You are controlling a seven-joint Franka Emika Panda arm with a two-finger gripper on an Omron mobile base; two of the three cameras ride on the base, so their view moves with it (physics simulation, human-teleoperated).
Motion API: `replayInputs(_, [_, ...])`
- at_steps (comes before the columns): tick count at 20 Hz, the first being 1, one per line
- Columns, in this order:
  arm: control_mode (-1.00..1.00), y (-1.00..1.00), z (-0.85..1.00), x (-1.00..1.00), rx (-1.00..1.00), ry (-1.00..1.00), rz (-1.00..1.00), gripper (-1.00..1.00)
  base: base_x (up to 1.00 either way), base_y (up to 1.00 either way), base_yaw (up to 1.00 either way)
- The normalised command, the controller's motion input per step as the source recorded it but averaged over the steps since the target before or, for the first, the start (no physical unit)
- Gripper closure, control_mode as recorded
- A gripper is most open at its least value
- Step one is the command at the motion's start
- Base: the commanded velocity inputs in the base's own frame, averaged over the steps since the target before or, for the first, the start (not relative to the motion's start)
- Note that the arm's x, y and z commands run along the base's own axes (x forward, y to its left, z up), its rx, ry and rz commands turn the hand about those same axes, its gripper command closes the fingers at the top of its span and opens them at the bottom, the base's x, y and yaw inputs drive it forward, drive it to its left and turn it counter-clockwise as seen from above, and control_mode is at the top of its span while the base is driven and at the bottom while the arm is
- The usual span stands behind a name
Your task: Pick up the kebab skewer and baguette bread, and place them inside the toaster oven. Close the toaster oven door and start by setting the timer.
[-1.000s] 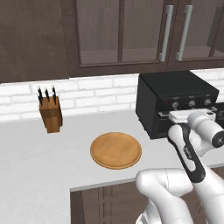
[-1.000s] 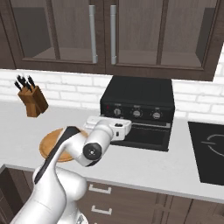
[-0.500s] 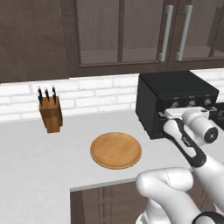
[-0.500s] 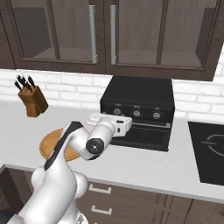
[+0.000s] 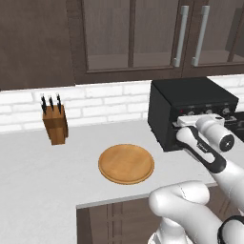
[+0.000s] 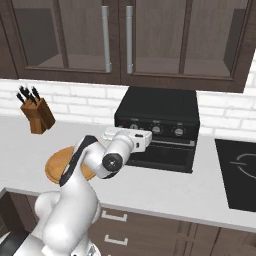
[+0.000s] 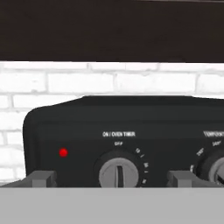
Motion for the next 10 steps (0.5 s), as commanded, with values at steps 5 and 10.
replayInputs(5, [-1.00,0.00,0.00,0.29,0.00,0.00,0.02,-1.00,0.00,0.00,0.00])
replayInputs(10, [-1.00,0.00,-0.06,0.03,0.00,0.00,0.03,-1.00,0.00,0.00,0.00])
